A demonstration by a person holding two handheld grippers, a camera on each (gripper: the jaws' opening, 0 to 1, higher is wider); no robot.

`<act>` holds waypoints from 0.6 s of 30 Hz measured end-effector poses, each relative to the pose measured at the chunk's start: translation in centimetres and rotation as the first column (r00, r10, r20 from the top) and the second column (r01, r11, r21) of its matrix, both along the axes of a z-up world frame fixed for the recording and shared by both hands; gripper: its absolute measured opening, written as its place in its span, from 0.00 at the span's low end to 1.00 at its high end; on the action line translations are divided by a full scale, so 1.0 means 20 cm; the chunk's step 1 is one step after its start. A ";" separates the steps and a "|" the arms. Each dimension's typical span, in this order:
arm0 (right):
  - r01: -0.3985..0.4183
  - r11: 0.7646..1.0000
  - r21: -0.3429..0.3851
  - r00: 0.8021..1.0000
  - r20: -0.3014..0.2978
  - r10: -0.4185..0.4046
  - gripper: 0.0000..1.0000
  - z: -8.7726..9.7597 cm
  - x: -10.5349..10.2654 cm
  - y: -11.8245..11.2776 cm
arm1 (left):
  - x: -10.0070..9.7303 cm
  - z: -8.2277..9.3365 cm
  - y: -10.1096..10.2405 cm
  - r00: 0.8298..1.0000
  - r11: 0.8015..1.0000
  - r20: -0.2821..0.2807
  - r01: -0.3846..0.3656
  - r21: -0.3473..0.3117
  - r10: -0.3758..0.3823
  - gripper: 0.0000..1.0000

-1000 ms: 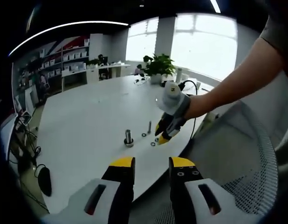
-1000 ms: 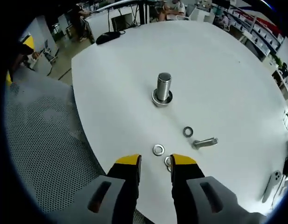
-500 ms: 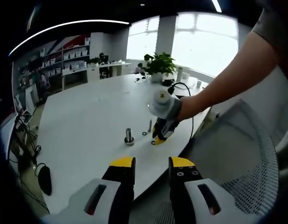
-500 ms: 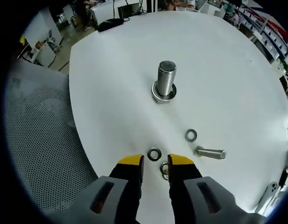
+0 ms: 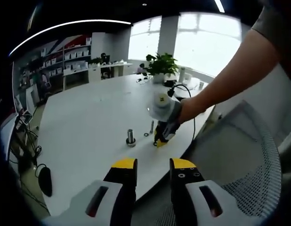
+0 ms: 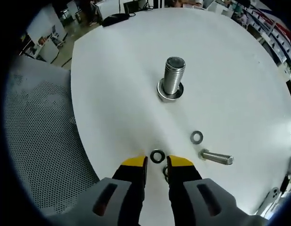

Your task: Place the washer onto the threaded stud by aligning its center hole with the stud, sliding it down to the base, and recovering from edge contact or off-axis alignment until the washer reaches the visible bottom stop.

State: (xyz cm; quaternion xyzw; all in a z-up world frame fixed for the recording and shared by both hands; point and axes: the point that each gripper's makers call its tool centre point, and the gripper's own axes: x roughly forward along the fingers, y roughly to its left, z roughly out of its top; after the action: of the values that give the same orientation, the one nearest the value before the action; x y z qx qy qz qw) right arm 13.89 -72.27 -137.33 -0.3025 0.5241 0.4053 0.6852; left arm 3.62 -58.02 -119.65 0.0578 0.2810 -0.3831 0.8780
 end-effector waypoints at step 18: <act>-0.096 0.992 -0.081 0.995 -0.031 0.094 0.19 -0.01 0.00 0.00 | 0.00 0.00 0.00 1.000 1.000 -0.001 0.005 0.003 -0.005 0.24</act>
State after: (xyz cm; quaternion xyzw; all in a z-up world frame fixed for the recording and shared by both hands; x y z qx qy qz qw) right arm 13.93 -72.18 -137.51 -0.3496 0.5346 0.4197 0.6449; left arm 3.56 -58.02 -119.71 0.0599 0.2817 -0.3849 0.8769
